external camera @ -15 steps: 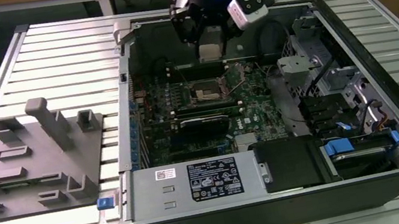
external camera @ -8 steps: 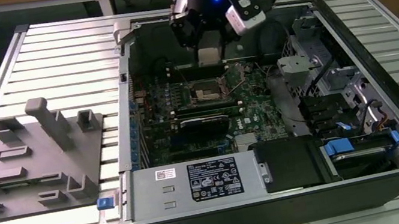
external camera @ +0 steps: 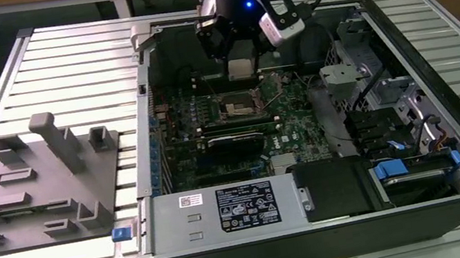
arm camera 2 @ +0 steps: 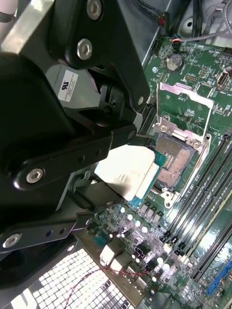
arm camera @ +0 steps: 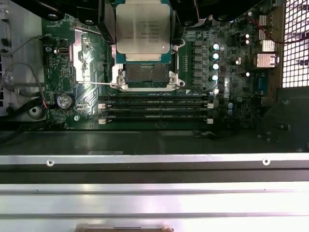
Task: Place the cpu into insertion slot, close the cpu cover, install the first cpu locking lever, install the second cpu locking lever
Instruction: 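Place the cpu into insertion slot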
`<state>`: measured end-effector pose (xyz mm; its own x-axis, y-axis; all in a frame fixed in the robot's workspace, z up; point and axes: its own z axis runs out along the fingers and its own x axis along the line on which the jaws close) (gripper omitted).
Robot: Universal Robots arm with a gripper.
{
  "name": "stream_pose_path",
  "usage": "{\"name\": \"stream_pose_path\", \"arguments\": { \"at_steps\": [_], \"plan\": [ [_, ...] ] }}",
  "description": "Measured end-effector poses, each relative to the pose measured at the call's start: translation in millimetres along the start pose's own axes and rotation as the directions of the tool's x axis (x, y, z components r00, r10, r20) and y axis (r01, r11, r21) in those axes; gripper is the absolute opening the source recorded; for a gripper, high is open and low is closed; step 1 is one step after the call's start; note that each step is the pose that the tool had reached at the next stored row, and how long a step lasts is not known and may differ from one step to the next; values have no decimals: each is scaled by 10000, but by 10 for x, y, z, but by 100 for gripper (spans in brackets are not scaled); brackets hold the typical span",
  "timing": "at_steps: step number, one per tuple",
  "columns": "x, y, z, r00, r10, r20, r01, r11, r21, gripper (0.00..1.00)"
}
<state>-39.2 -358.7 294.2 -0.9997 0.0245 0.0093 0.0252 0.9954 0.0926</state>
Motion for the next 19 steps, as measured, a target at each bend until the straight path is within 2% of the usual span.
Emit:
{"name": "stream_pose_path", "arguments": {
  "at_steps": [10,19],
  "plan": [
    [0,0,7,10000,0,1,0,10000,-4,54],
    [0,-6,67,10000,0,0,0,10000,0,54]
  ]
}}
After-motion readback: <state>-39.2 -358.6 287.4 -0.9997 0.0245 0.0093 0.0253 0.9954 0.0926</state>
